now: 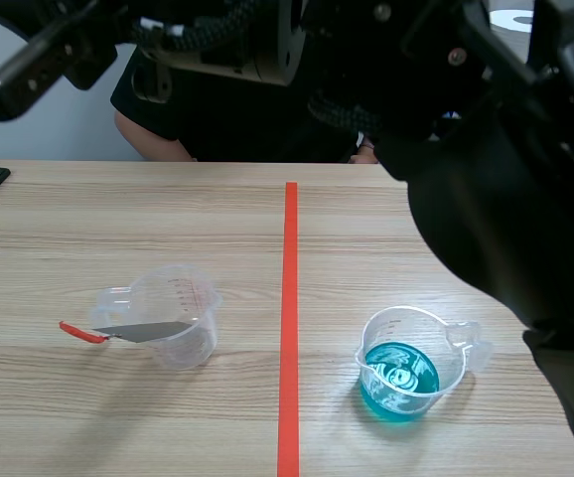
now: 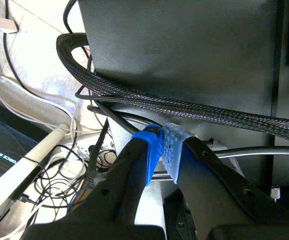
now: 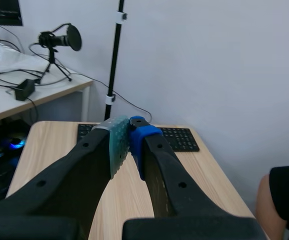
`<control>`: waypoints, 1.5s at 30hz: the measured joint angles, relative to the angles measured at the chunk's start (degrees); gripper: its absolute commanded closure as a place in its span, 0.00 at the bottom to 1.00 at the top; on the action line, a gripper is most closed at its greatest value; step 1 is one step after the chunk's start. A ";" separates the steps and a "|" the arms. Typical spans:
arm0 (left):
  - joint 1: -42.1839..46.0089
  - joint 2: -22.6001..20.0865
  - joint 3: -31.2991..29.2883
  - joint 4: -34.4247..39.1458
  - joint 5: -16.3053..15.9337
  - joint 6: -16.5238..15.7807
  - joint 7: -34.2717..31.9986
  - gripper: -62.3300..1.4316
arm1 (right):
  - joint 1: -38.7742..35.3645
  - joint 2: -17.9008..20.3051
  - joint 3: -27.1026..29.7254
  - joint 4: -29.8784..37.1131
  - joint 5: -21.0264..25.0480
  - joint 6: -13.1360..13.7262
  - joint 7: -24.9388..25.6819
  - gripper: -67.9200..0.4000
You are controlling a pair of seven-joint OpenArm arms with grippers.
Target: Do the redox reaction experiment.
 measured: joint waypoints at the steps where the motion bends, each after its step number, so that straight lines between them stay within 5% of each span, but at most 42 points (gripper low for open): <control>1: 0.00 0.00 0.00 0.00 0.00 -0.02 0.00 0.91 | 0.70 -0.31 0.00 0.00 0.59 -0.48 -0.59 0.98; 6: -0.02 0.00 0.00 0.00 0.00 -0.02 0.00 0.91 | 3.06 -2.23 0.66 0.00 3.58 -2.84 -3.54 0.98; 22: -0.02 0.00 0.00 0.00 0.00 0.00 0.00 0.91 | 3.28 -3.48 1.62 0.00 6.12 -2.69 -5.16 0.97; 25: -0.02 0.00 0.00 0.00 0.00 0.00 0.00 0.91 | 3.28 -3.48 1.62 0.00 6.14 -2.67 -5.16 0.73; 29: -0.02 0.00 0.00 0.00 0.00 0.00 0.00 0.91 | 2.93 -3.39 1.62 0.00 6.05 -2.43 -4.63 0.03; 35: 0.00 0.00 0.00 0.00 0.00 0.00 0.00 0.91 | -0.09 -1.49 1.62 0.00 6.12 -2.34 -1.25 0.00; 45: -0.02 0.00 0.00 0.00 0.00 0.00 0.00 0.91 | -8.00 9.46 1.62 3.08 5.92 -1.60 -0.63 0.00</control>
